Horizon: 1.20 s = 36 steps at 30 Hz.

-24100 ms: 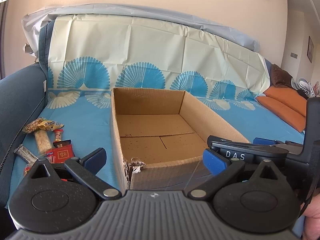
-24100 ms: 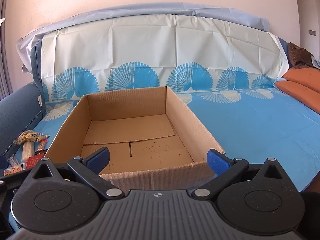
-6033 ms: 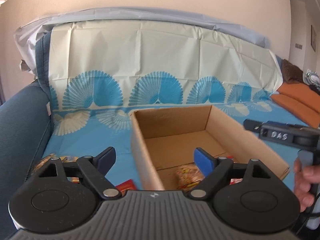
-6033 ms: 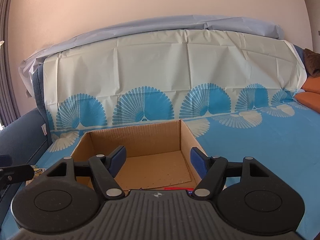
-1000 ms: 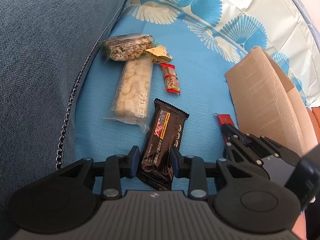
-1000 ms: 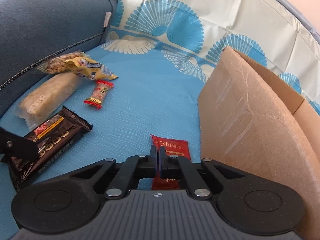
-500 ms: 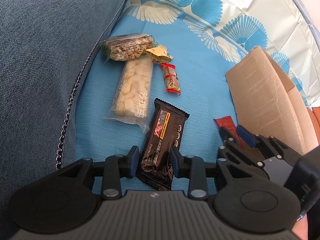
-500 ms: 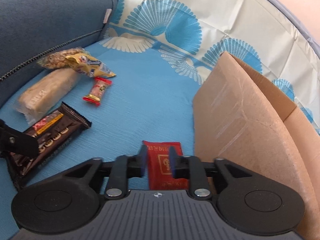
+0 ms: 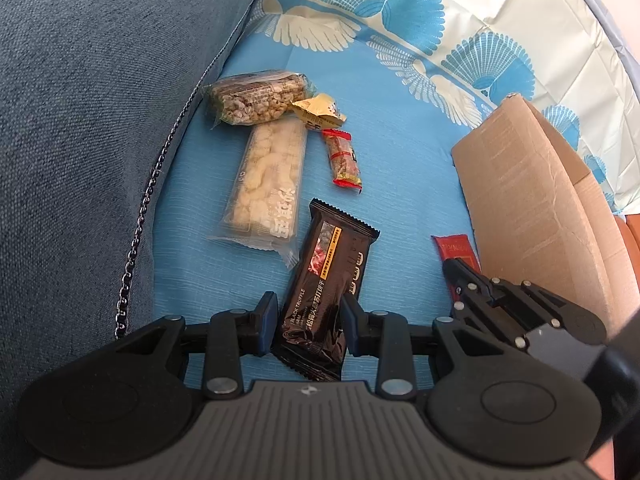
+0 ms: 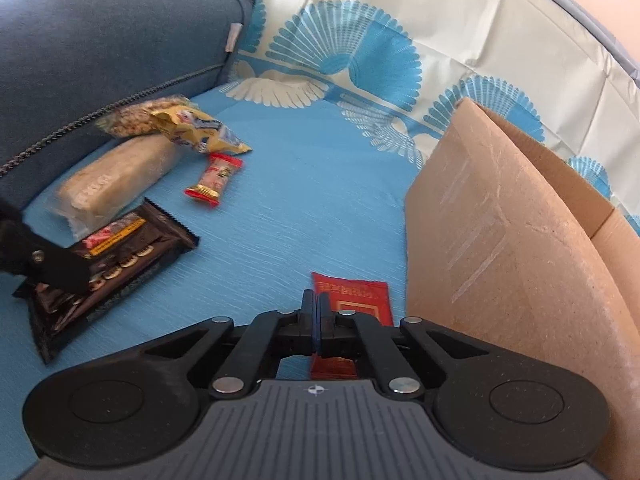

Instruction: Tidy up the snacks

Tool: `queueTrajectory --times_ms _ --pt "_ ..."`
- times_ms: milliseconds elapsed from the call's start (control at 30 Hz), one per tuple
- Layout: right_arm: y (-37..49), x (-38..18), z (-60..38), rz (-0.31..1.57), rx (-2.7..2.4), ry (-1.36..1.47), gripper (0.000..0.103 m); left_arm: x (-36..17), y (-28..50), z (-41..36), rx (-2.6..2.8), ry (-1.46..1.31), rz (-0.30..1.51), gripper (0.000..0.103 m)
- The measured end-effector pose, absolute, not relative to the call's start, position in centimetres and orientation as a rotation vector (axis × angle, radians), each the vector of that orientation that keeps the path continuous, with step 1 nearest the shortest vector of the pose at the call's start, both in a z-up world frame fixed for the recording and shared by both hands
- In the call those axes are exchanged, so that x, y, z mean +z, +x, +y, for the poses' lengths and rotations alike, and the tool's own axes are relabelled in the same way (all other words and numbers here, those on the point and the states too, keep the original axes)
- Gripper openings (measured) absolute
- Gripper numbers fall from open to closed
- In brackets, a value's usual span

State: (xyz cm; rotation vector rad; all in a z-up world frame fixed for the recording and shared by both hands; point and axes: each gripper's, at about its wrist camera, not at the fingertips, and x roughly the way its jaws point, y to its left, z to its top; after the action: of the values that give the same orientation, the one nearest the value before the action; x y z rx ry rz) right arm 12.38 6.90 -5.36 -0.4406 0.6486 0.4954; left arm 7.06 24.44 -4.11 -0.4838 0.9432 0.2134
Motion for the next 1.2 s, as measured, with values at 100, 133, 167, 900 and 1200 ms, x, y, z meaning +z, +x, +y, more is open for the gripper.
queueTrajectory --times_ms 100,133,167,900,1200 --pt "11.3 -4.8 7.1 0.638 0.557 -0.418 0.000 -4.1 7.0 24.4 0.214 -0.484 0.943 0.037" --pt "10.9 -4.6 7.2 0.632 0.571 -0.414 0.000 -4.1 7.0 24.4 0.214 -0.485 0.943 0.037" --pt "10.5 -4.4 7.4 0.626 0.577 -0.417 0.000 -4.1 7.0 24.4 0.213 -0.486 0.943 0.037" --pt "11.3 -5.6 6.7 0.641 0.527 -0.462 0.000 -4.1 7.1 24.4 0.225 -0.477 0.946 0.037" --pt "8.5 -3.6 7.5 0.625 0.648 -0.369 0.005 -4.0 6.8 24.7 0.233 -0.494 0.937 0.038"
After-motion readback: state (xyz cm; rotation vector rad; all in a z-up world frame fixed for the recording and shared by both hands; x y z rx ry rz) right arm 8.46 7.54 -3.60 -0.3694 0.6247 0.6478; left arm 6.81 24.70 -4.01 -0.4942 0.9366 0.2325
